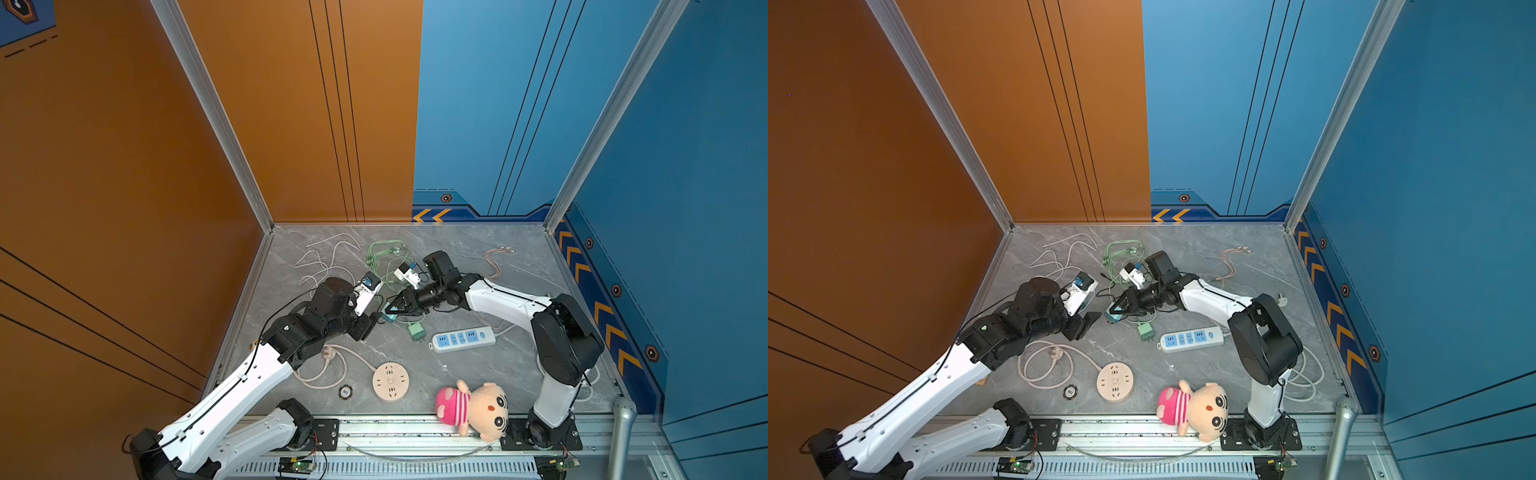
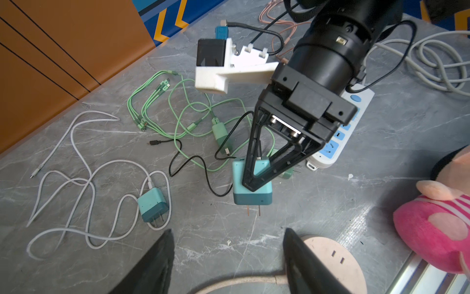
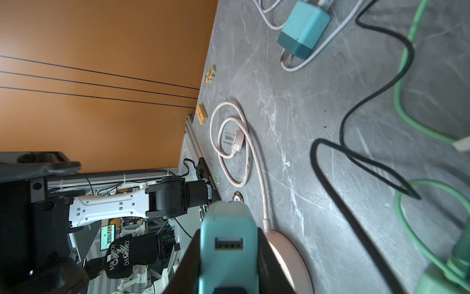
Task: Insert plugs into power strip
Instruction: Pass the plug.
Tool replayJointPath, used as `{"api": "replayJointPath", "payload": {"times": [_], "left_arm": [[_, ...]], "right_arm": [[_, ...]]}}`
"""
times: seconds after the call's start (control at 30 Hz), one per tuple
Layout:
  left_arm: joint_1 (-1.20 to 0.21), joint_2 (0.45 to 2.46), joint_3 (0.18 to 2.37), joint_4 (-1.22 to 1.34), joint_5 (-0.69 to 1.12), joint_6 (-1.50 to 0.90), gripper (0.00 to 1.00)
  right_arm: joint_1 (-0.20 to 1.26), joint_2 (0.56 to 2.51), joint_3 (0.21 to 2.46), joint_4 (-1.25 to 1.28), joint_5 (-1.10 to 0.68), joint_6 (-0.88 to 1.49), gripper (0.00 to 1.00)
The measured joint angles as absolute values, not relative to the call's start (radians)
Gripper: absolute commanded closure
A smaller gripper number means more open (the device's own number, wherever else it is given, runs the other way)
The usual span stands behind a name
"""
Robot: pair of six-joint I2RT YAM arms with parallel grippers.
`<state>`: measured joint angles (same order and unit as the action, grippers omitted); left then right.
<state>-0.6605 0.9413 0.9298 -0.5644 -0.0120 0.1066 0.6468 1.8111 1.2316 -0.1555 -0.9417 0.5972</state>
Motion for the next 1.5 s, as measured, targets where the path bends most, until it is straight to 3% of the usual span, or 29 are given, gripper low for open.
{"api": "replayJointPath", "payload": {"times": [0.33, 1.23, 1.5], "left_arm": [[-0.747, 0.963, 0.818, -0.445, 0.025, 0.083, 0.31], [-0.681, 1.005, 0.765, -0.296, 0.091, 0.077, 0.33], [-0.669, 1.005, 0.715, -0.252, 0.106, 0.055, 0.43]], "right_arm": [[0.662, 1.731, 1.232, -0.184, -0.937, 0.579, 1.00], [0.692, 1.696, 1.232, -0.202, -0.942, 0.580, 1.00], [0.692, 1.688, 1.232, -0.202, -0.944, 0.580, 1.00]]}}
